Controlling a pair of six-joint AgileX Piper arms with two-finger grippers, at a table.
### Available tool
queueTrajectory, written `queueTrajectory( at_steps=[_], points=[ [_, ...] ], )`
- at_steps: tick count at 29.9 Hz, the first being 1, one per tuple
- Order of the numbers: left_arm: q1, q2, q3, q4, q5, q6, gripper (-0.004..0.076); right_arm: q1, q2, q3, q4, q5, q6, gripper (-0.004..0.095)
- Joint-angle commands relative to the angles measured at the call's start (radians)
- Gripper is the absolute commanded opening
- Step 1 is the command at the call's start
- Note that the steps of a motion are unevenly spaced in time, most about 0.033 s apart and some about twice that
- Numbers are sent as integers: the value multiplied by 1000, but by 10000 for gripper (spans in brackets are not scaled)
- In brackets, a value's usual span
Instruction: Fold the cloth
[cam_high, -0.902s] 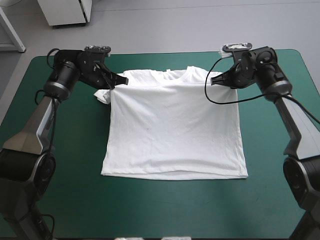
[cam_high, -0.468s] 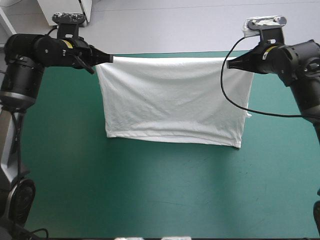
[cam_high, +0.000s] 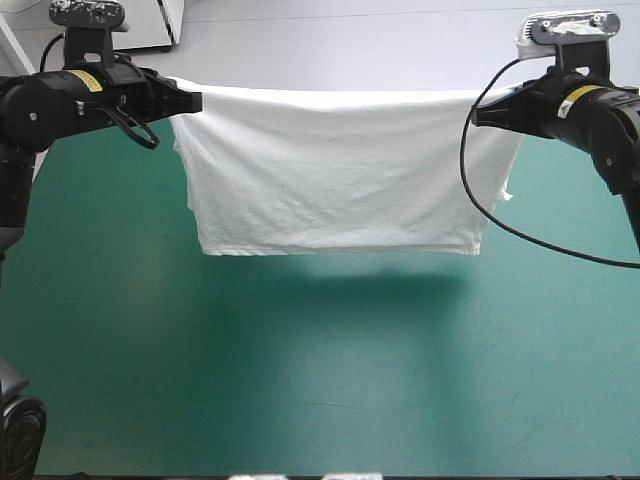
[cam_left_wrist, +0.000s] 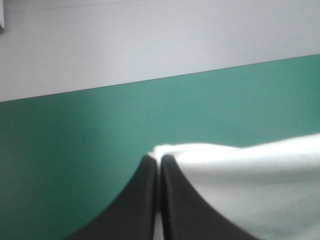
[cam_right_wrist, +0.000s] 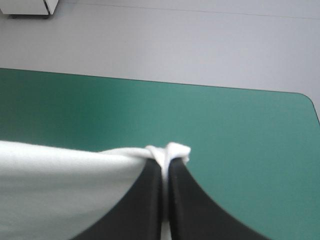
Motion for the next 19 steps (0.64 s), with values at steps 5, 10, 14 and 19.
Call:
queueTrajectory(
  at_steps=[5,10,14,19],
  points=[
    [-6,57,-26,-6,-349,-2,-10,-2,81,-29,-135,-336,72,-17],
    [-6,135,-26,-1,-586,-2,-10,-2,171,-31,-287,-539,213,-17],
    [-6,173,-26,1,-724,-2,-10,-2,231,-99,-357,-586,284,-17],
    [-4,226,-26,1,-760,-2,-10,-2,322,-209,-357,-523,284,-17]
  ],
)
